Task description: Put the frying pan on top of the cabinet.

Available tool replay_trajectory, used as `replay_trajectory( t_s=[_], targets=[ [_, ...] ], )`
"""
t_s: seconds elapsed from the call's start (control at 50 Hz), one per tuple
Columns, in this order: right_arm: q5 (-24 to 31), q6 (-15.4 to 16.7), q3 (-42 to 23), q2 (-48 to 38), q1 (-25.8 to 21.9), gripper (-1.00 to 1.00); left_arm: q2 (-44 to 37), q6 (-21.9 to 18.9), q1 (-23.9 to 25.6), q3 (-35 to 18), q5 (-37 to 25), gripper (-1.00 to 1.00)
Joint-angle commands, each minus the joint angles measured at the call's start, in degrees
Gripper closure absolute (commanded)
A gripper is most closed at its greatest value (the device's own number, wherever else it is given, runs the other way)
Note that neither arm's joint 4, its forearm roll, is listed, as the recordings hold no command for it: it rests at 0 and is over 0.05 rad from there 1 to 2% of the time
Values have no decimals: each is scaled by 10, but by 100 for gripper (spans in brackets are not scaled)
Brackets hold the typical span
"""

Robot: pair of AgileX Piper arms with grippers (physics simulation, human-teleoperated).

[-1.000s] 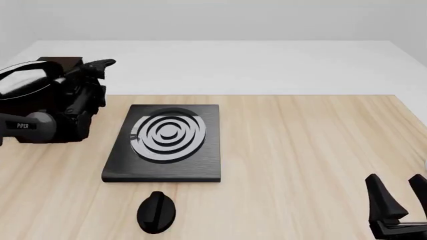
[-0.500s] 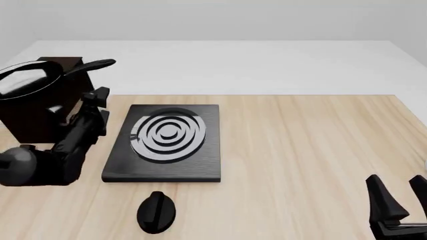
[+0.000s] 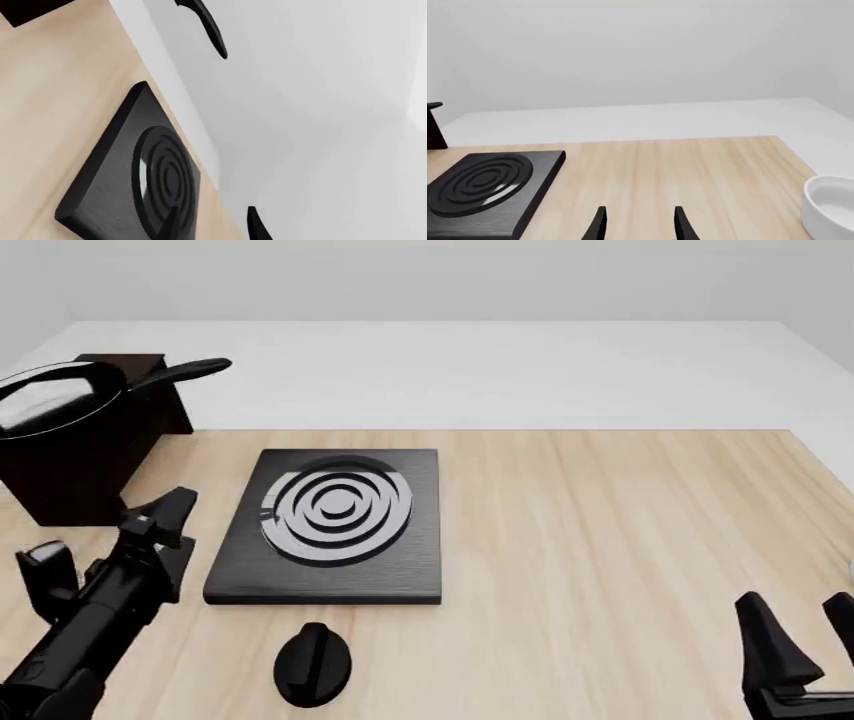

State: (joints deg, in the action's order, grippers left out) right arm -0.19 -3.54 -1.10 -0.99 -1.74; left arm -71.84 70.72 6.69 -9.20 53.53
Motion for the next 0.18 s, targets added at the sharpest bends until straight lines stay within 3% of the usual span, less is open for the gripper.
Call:
replay_trajectory(
  t_s=[0.02,0.08,0.12,0.16,0.18],
  targets=[
    [5,3,-2,9,-3,-100,221,-17,9,92,-127,-100],
    [4,4,-2,9,-3,-100,276,-23,3,92,-182,-100],
    [3,3,-2,10,2,-100,376,-39,6,92,-285,-100],
    [3,2,-3,10,2,-100,406,-42,12,92,-316,-100],
    [0,4,-1,10,1,-100,464,-46,8,92,-376,-100]
  ],
)
